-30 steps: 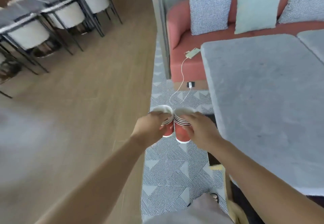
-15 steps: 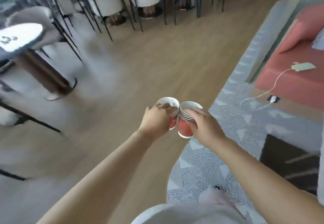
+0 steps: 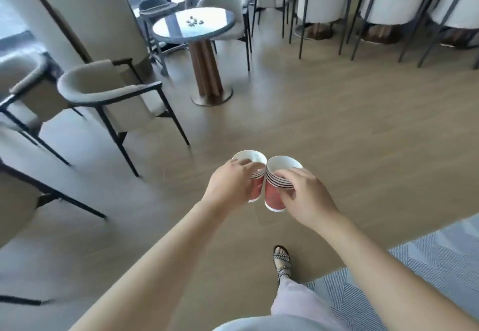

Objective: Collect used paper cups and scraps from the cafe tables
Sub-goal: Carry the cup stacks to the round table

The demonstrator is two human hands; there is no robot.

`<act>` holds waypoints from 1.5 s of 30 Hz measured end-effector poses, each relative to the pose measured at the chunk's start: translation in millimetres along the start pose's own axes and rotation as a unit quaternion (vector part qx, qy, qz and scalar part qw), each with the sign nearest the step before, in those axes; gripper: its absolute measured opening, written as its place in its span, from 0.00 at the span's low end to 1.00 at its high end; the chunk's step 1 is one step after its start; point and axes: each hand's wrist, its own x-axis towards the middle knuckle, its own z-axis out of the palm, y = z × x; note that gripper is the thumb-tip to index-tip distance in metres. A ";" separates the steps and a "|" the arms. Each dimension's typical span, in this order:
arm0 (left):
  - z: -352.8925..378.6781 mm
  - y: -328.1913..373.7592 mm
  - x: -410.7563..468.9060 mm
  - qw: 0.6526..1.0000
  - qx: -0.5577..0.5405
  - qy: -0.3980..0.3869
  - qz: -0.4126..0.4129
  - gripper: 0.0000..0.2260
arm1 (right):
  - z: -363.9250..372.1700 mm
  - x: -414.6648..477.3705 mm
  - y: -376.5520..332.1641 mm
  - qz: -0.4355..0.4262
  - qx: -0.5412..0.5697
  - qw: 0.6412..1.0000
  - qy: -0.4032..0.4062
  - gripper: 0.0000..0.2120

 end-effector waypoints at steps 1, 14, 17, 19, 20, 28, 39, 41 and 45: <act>-3.3 -9.8 2.9 1.000 -0.002 0.005 -0.018 0.18 | 5.8 13.3 -2.4 -0.012 0.007 1.000 -0.012 0.16; -6.7 -79.8 150.0 0.985 -0.063 0.056 -0.151 0.16 | 24.0 210.7 52.6 -0.096 0.026 0.990 -0.097 0.12; -0.3 -91.3 193.5 0.984 -0.066 0.053 -0.158 0.16 | 27.0 255.1 78.0 -0.102 0.024 0.989 -0.103 0.11; 3.5 -101.1 218.2 0.984 -0.061 0.050 -0.162 0.16 | 33.0 281.6 88.7 -0.105 0.029 0.987 -0.115 0.12; 4.3 -106.5 229.8 0.983 -0.057 0.048 -0.166 0.15 | 36.8 294.3 92.8 -0.103 0.032 0.987 -0.121 0.12; 7.3 -165.7 315.7 0.979 -0.047 0.034 -0.194 0.12 | 70.8 394.0 107.8 -0.100 0.030 0.982 -0.157 0.14; -25.7 -318.3 474.7 0.982 -0.055 0.046 -0.175 0.14 | 137.7 596.5 93.5 -0.101 0.027 0.984 -0.143 0.13; -39.6 -346.0 503.3 0.984 -0.052 0.050 -0.162 0.13 | 145.8 633.7 88.4 -0.104 0.021 0.985 -0.135 0.13; -60.5 -391.1 545.3 0.988 -0.043 0.051 -0.137 0.14 | 161.7 694.0 75.5 -0.106 0.020 0.988 -0.110 0.13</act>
